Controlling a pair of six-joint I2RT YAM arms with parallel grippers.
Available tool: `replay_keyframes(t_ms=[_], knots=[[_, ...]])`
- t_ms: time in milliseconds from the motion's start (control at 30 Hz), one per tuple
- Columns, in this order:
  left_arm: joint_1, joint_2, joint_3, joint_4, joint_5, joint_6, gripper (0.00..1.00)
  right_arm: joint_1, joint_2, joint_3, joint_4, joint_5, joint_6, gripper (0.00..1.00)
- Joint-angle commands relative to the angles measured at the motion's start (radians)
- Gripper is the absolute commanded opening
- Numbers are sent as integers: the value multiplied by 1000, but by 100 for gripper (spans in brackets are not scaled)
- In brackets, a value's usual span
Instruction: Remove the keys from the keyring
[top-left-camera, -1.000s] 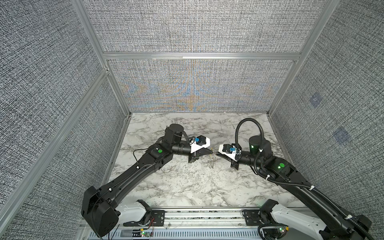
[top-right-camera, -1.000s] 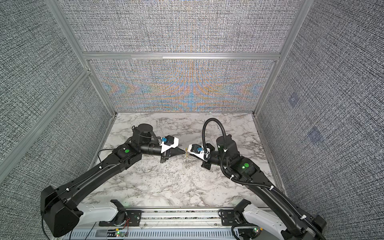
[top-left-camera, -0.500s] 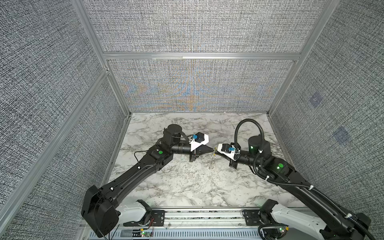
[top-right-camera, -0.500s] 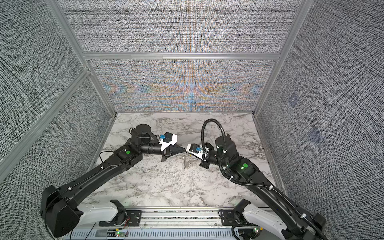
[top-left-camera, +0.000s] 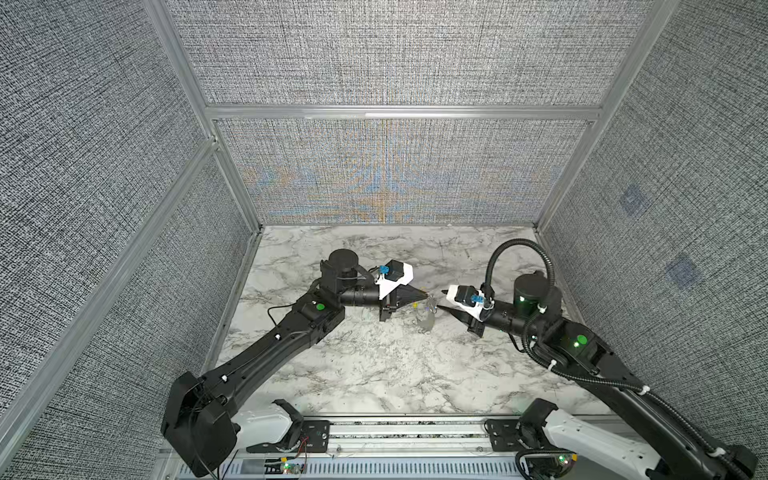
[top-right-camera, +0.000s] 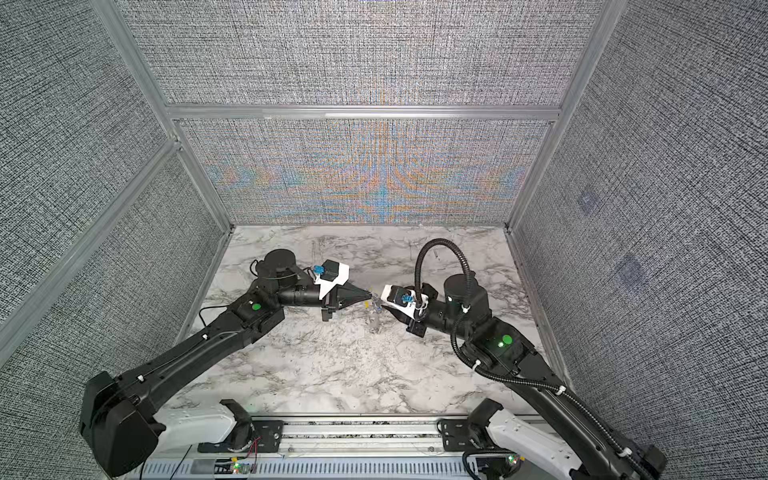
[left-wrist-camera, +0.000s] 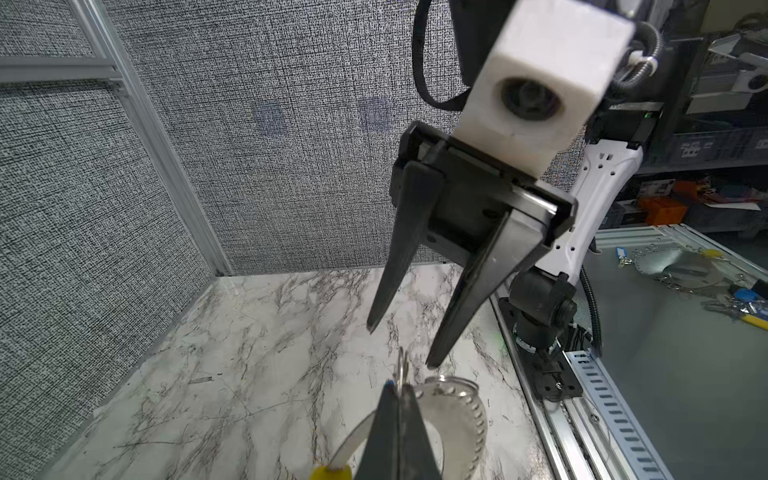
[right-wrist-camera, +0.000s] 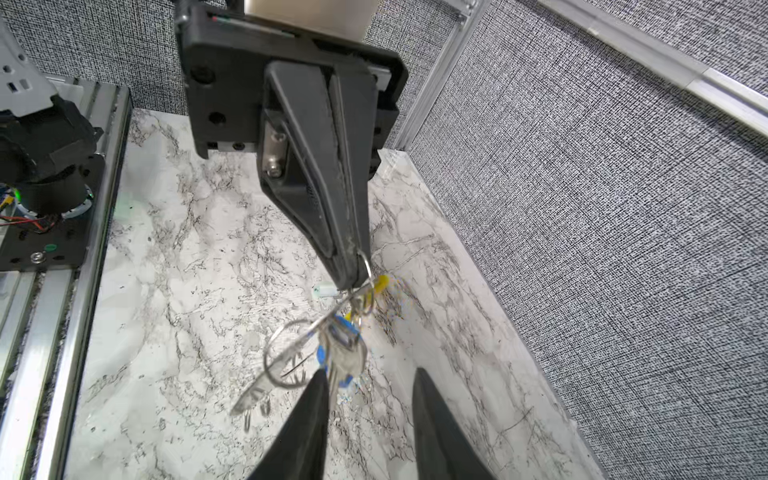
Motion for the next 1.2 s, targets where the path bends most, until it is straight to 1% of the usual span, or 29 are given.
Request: replay_keyframes(t_ms=[0, 133, 533, 700, 867, 967, 1000, 1033, 1100, 1167], knots=[[2, -6, -2, 50, 12, -13, 0, 2, 5, 12, 61, -57, 45, 27], [2, -7, -4, 52, 21, -12, 0, 1, 26, 17, 59, -85, 52, 19], [2, -10, -13, 57, 37, -12, 0, 0, 54, 0, 140, -134, 124, 17], [2, -18, -13, 49, 37, -3, 0, 0, 67, 12, 110, -134, 120, 12], [2, -20, -12, 35, 32, 6, 0, 1, 59, 8, 119, -133, 126, 3], [2, -15, 7, -34, 7, 47, 0, -1, 60, 17, 101, -127, 126, 0], [2, -16, 22, -73, -7, 75, 4, -1, 60, 21, 94, -124, 126, 0], [2, -15, 36, -110, -28, 102, 13, -1, 59, 27, 87, -122, 127, 0], [2, -17, 61, -184, -63, 159, 23, -1, 64, 39, 57, -110, 128, 0], [2, -21, 93, -254, -111, 212, 27, -1, 71, 54, 26, -101, 125, 0]])
